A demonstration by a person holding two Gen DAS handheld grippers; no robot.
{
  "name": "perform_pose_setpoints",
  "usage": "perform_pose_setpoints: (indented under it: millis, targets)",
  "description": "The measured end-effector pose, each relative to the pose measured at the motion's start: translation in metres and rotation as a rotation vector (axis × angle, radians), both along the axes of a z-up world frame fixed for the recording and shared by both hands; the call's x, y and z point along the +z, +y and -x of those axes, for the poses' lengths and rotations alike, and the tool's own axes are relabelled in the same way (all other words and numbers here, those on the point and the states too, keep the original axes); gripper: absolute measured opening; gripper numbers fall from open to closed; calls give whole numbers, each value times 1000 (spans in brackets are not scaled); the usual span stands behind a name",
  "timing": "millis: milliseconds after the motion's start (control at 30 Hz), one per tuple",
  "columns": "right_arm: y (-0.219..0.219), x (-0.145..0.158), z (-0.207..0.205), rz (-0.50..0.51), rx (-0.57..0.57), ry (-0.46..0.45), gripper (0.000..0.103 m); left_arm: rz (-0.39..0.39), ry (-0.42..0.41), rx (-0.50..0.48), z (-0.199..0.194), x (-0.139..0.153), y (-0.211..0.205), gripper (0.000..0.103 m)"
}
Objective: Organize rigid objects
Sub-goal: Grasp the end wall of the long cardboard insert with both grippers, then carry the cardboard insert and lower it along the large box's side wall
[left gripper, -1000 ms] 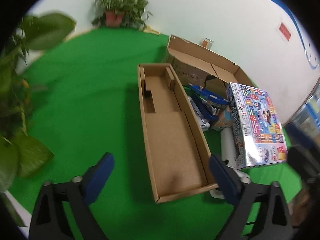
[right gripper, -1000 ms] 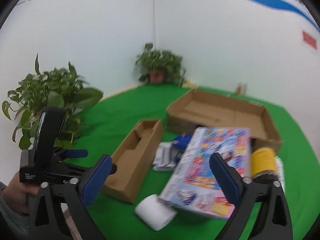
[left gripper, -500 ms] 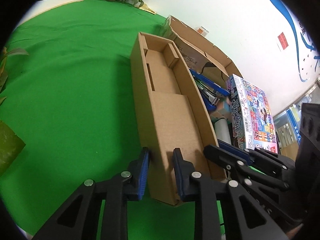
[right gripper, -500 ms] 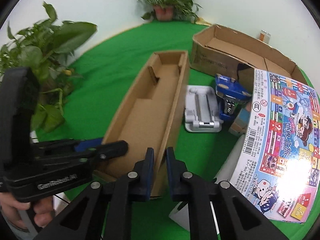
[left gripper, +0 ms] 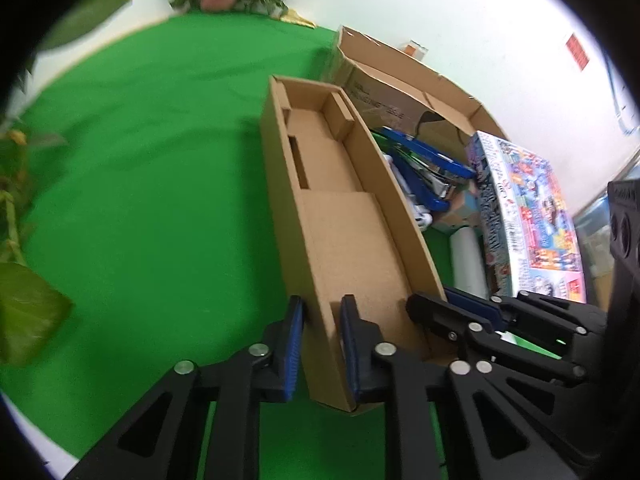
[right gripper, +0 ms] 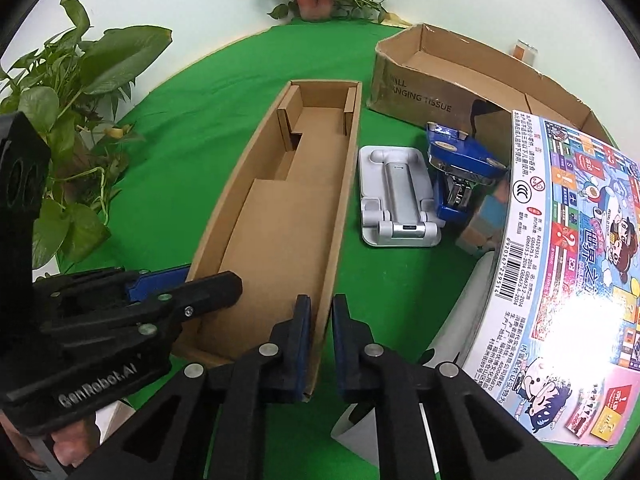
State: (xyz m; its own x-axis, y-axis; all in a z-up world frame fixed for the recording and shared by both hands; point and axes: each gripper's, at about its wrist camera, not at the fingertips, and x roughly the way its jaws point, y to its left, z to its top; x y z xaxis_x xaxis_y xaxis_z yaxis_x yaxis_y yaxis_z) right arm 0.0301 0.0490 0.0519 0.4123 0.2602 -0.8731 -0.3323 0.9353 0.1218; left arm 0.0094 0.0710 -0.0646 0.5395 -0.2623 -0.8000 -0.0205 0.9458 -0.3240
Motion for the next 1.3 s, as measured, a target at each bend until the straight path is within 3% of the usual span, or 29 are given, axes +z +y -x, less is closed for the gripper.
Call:
perform_pose_setpoints:
  millis: [133,200,433,567,633,767,833,933,1033,1133,1300]
  targets:
    - [-6,22,11,-63,5,-65,9,-36,-38,18,11,23,1,15]
    - [-7,37,14,-101,6,-91,9,-88,-108,34,18,48,-3,15]
    - [-40,141,10,-217,-41,-329,9,-219,-355,3,11,151,-27,14]
    - [-71,206,-20,-210,-97,-461,9,-231,-492,-57,-23,208,-45,14]
    - [-82,232,-38,-222,-123,-475,9,-270,-533,-84,-47,234,-60,14]
    - [-104,280,-98,-205,-169,-482,10,-285,-512,-145,-114,263,-82,13]
    - [-117,294,-139,-228,-196,-433,10,-285,-485,-157,-142,264,-83,13]
    - [-138,295,-181,-253,-220,-369,10,-268,-433,-181,-176,257,-80,13]
    - [-154,277,-224,-263,-236,-288,10,-274,-388,-194,-207,243,-88,13]
    - [-149,239,-261,-258,-231,-200,10,-253,-312,-205,-242,220,-88,13]
    - [-123,143,-309,-212,-212,-39,10,-242,-146,-202,-293,149,-73,12]
